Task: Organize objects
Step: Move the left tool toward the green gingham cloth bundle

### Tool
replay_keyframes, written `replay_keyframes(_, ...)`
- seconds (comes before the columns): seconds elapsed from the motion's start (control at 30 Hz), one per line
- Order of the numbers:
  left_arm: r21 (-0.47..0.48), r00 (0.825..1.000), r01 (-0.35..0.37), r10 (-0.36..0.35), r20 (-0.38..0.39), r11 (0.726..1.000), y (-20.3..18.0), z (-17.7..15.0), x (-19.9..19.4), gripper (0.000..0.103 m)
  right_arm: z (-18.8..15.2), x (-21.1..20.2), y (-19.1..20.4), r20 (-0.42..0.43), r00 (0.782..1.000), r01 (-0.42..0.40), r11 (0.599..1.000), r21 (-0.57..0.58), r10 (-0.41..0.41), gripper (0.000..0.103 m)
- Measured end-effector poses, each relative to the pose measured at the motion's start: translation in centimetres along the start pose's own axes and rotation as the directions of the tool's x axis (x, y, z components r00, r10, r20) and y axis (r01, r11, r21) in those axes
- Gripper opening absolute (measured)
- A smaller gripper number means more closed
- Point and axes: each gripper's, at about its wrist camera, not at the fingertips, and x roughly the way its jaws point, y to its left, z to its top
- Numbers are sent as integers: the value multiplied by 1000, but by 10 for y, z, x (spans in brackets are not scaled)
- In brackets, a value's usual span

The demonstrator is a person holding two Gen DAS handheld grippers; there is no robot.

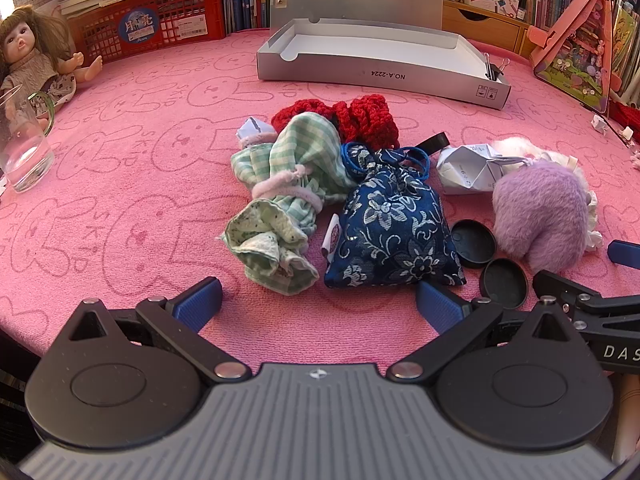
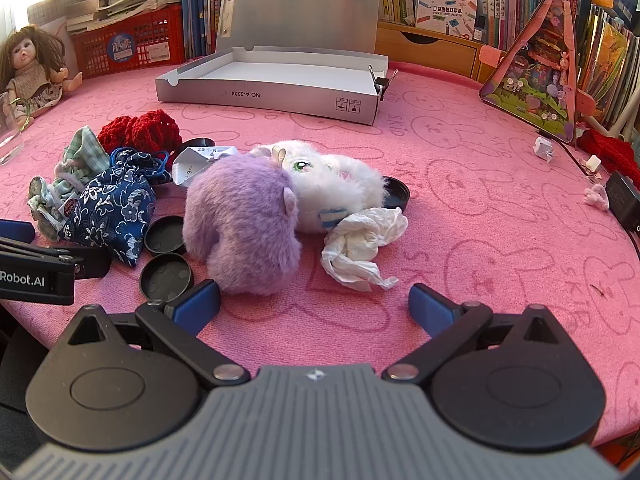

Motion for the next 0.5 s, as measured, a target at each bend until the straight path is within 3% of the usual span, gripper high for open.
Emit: replay_keyframes(0.5,1,1000,0,0,-3,1000,1,-2,-1,103,-1,0,0,4,1000,1,1000,8,-1,103)
